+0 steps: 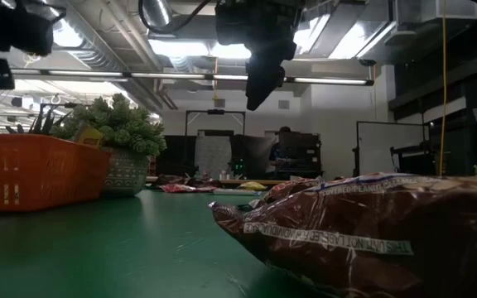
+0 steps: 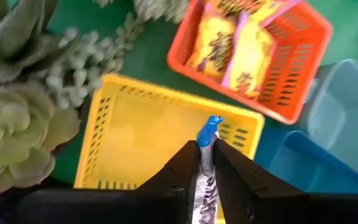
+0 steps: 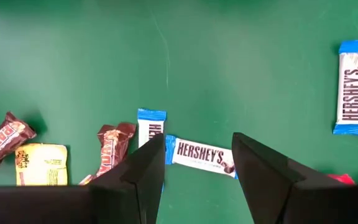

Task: Sort candy
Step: Put the white chocolate into the yellow basket, then put the brown chocolate into the green bin

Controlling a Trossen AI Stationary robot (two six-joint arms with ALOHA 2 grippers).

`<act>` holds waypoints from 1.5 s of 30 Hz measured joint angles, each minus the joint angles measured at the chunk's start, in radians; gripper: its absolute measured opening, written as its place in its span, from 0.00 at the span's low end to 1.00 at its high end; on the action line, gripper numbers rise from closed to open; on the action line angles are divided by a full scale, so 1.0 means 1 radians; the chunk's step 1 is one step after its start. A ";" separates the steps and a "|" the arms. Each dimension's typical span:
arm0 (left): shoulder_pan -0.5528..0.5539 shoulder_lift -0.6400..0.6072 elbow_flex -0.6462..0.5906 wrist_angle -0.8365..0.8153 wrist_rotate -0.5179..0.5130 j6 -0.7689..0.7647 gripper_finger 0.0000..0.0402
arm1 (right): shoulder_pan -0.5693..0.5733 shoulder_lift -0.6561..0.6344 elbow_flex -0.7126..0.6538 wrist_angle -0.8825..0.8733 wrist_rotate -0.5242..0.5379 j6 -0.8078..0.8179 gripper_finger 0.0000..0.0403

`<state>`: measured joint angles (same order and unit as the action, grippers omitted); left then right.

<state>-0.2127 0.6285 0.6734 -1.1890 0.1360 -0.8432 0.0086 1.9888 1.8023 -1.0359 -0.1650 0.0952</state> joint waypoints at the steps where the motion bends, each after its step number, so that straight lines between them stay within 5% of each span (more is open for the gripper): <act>1: 0.000 0.000 -0.008 -0.003 0.000 -0.017 0.14 | 0.005 0.000 0.000 0.000 0.000 0.001 0.46; 8: 0.000 0.001 -0.048 0.040 -0.001 -0.045 0.29 | 0.071 0.000 0.000 0.015 0.042 0.007 0.46; 13: 0.000 0.001 -0.057 0.059 -0.004 -0.045 0.38 | 0.162 0.000 0.000 0.045 0.195 0.009 0.46; 21: 0.000 0.001 -0.057 0.124 -0.014 -0.040 0.40 | 0.269 0.022 -0.026 0.038 0.305 -0.030 0.46; 25: 0.000 0.001 -0.057 0.139 -0.015 -0.039 0.40 | 0.280 0.025 -0.109 0.018 0.292 -0.068 0.46; 31: 0.000 0.001 -0.057 0.138 -0.041 -0.037 0.40 | 0.280 0.025 -0.224 0.049 0.253 0.106 0.46; 45: 0.000 0.001 -0.057 0.137 -0.057 -0.037 0.40 | 0.280 0.025 -0.291 0.132 -0.030 0.249 0.46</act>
<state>-0.2127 0.6292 0.6159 -1.0517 0.0788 -0.8803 0.2890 2.0136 1.5112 -0.9039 -0.1954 0.3439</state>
